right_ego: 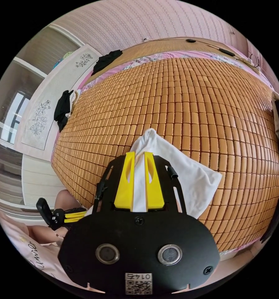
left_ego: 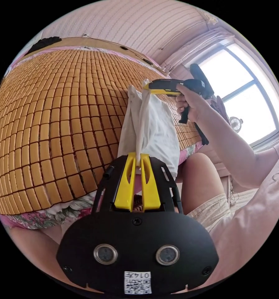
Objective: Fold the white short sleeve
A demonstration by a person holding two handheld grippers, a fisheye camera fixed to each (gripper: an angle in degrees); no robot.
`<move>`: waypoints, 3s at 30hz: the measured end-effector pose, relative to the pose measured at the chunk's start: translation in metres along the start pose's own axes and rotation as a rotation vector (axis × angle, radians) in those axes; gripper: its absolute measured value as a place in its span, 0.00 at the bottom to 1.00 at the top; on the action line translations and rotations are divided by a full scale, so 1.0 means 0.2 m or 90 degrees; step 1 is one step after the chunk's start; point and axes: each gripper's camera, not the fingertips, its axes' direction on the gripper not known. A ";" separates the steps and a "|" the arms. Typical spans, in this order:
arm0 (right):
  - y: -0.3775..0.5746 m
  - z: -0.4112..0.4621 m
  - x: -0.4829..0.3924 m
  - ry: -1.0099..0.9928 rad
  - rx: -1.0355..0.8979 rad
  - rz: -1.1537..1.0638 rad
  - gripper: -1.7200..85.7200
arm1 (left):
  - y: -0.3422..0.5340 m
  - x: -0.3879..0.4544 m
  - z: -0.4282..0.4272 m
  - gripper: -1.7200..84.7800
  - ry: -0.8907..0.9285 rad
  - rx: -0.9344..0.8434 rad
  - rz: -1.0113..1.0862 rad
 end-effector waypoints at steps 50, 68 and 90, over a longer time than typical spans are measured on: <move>0.93 -0.08 -0.14 0.013 0.294 -0.315 0.05 | -0.06 0.51 -0.36 0.01 -0.089 0.086 0.256; -0.10 -0.80 1.11 0.241 0.277 -0.066 0.06 | -1.35 1.31 -0.29 0.02 0.109 0.247 0.478; 0.24 0.81 1.06 0.315 0.157 -0.212 0.17 | -1.10 0.81 -0.45 0.09 -0.165 0.125 0.423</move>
